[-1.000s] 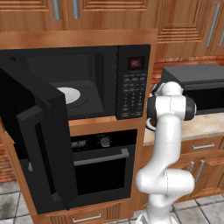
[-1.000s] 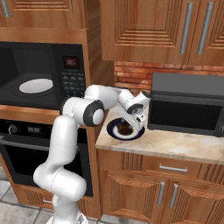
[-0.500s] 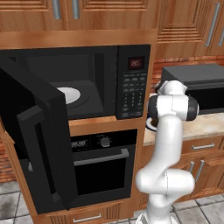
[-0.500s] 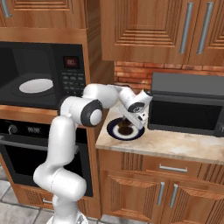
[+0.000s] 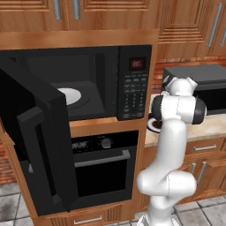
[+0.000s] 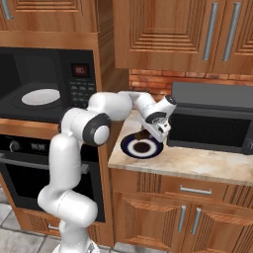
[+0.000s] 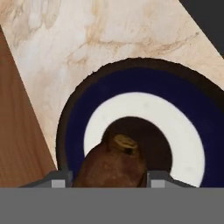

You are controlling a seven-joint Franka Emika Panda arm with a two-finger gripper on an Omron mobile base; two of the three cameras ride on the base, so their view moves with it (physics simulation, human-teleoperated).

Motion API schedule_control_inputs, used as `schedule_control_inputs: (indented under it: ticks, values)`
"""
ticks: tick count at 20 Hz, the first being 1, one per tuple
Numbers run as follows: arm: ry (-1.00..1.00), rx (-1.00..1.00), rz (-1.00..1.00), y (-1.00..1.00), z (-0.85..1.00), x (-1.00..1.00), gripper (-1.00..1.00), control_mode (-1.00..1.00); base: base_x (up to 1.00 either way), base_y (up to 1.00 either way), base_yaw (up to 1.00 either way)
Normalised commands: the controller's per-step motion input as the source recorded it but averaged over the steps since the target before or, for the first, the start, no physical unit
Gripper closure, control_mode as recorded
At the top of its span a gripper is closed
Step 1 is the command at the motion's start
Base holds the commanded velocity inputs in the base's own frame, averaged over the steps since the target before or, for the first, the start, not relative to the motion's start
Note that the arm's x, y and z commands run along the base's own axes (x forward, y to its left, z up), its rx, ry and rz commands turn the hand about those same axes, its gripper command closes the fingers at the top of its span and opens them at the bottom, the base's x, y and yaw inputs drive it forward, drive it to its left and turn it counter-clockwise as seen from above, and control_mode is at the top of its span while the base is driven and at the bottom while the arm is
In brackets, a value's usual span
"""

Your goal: Pick the sweet potato from the counter and place it in the microwave. Then turn on the microwave.

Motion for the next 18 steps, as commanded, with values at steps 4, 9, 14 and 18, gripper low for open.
schedule_control_inputs:
  ticks: [4,9,14,18]
  values:
    - [-0.04,0.0,-0.06,-0.1,0.46,-0.36,1.0,-1.0,0.0,0.0,0.0]
    - [-0.05,0.0,-0.05,-0.05,0.36,-0.38,1.0,-1.0,0.0,0.0,0.0]
    - [-0.08,-0.02,-0.04,-0.01,0.27,-0.47,1.0,-1.0,0.0,0.0,0.0]
    - [-0.09,-0.03,-0.04,0.0,0.25,-0.52,1.0,-1.0,0.0,0.0,0.0]
